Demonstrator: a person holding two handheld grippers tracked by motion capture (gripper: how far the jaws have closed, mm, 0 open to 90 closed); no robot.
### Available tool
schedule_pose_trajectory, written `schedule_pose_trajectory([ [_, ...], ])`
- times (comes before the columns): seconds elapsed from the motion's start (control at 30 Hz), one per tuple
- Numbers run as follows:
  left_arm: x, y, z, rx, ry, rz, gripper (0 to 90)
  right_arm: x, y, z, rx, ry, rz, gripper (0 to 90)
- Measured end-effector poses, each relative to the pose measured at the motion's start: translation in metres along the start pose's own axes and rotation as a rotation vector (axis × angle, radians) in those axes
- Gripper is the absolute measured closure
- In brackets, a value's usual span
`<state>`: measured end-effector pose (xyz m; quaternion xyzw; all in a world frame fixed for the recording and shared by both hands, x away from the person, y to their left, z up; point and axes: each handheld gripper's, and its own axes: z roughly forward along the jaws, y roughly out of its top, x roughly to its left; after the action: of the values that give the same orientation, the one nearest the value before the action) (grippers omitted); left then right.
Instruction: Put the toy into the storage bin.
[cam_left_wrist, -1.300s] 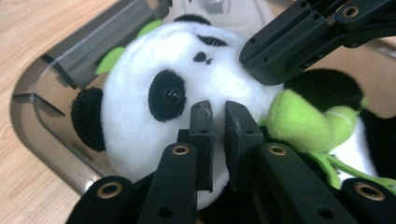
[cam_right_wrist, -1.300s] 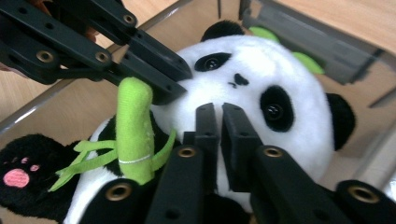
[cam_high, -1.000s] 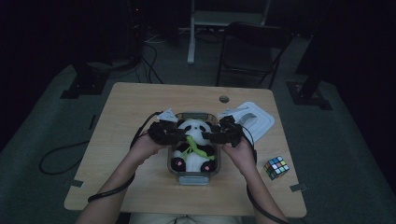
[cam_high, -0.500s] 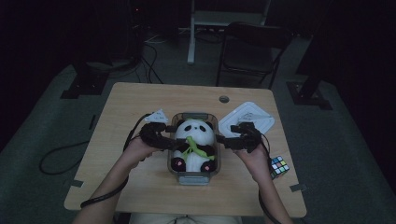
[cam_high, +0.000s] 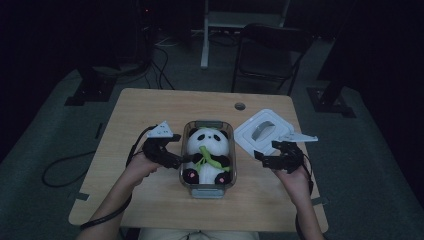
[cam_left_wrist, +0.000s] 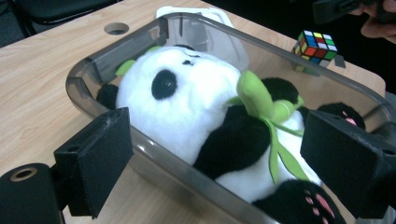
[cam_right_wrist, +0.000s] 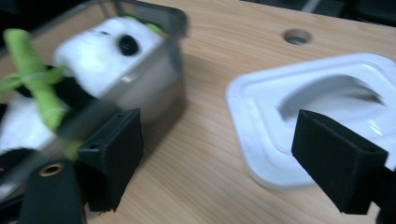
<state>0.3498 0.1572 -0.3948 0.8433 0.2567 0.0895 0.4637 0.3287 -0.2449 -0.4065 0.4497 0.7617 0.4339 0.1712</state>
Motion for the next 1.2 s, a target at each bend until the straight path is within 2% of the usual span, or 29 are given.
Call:
schedule_pose_trajectory([
  [0.07, -0.001, -0.003, -0.001, 0.002, -0.006, 0.002, 8.5, -0.007, -0.006, -0.005, -0.002, -0.009, 0.014, 16.3],
  [0.1, -0.001, -0.004, -0.001, 0.012, -0.005, 0.003, 2.7, -0.01, -0.009, -0.008, -0.003, -0.018, 0.018, 16.3],
  [0.13, -0.002, -0.006, -0.001, 0.017, -0.01, 0.005, 0.9, -0.013, -0.013, -0.011, -0.006, -0.032, 0.015, 16.3],
  [0.2, -0.002, -0.008, -0.003, 0.021, 0.005, 0.006, 0.9, -0.019, -0.02, -0.016, -0.005, -0.068, 0.01, 16.4],
  [0.27, -0.001, -0.01, -0.006, 0.021, 0.001, 0.003, 0.8, -0.027, -0.027, -0.022, -0.002, -0.095, 0.017, 16.3],
  [0.43, 0.0, -0.016, -0.012, 0.014, 0.008, -0.011, 0.8, -0.044, -0.047, -0.035, 0.011, -0.133, 0.074, 16.3],
  [0.7, 0.004, -0.027, -0.016, 0.0, 0.011, -0.042, 0.8, -0.061, -0.084, -0.047, 0.034, -0.199, 0.149, 14.2],
  [0.77, 0.004, -0.028, -0.016, 0.002, 0.011, -0.04, 0.8, -0.063, -0.089, -0.048, 0.036, -0.202, 0.163, 14.2],
  [0.8, 0.003, -0.03, -0.016, 0.0, 0.008, -0.042, 0.8, -0.066, -0.102, -0.048, 0.061, -0.208, 0.186, 14.0],
  [0.9, 0.003, -0.032, -0.014, 0.008, 0.005, -0.044, 0.8, -0.066, -0.113, -0.046, 0.085, -0.202, 0.198, 14.1],
  [1.2, 0.003, -0.033, -0.012, 0.015, 0.008, -0.042, 0.8, -0.064, -0.125, -0.034, 0.145, -0.217, 0.195, 16.3],
])
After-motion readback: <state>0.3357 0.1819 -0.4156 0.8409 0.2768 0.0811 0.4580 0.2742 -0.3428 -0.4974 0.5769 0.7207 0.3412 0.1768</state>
